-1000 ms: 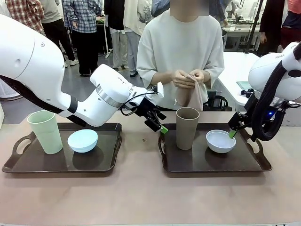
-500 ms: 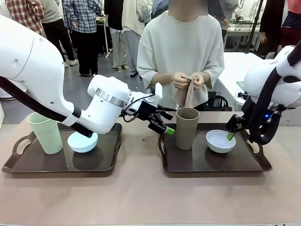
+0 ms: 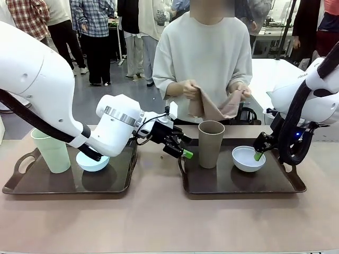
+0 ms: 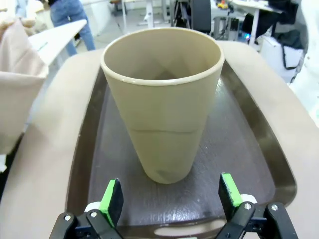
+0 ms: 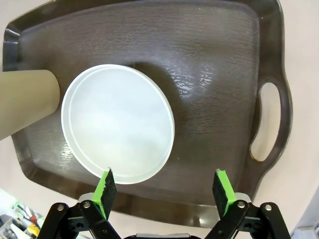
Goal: Set up a tray with a mat and arrange the tableware.
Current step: Pick up the Picnic Bowl and Reusable plastic cup from the Handle tray in front of the human's position and hold them in the air.
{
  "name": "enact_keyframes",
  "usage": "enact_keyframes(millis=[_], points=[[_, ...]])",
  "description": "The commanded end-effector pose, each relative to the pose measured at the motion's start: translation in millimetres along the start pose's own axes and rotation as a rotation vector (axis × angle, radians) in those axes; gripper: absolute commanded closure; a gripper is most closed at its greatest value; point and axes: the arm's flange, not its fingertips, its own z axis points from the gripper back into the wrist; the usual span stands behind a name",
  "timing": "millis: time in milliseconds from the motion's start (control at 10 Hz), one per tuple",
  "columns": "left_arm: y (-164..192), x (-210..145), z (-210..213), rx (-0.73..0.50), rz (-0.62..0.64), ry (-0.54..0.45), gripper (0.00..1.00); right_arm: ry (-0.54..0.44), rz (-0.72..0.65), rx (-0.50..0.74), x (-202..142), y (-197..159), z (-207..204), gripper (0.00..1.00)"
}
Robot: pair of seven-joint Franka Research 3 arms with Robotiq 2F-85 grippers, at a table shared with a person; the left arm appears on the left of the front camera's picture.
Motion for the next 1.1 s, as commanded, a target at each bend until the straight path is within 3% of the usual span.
enact_keyframes(millis=[0,600,1000], points=[[2.3,-3.8,-12.2,0.021,-0.004,-0.063,0.0,-0.027,0.021,0.029,9.6,-0.2,-8.5,0.0],[12.1,-4.7,-41.5,0.017,0.025,-0.05,0.0,-0.107,0.059,0.05,23.4,-2.4,-20.5,0.0],[21.2,1.2,-59.8,0.003,0.005,-0.082,0.0,-0.088,0.052,0.045,33.0,-5.0,-27.8,0.0]])
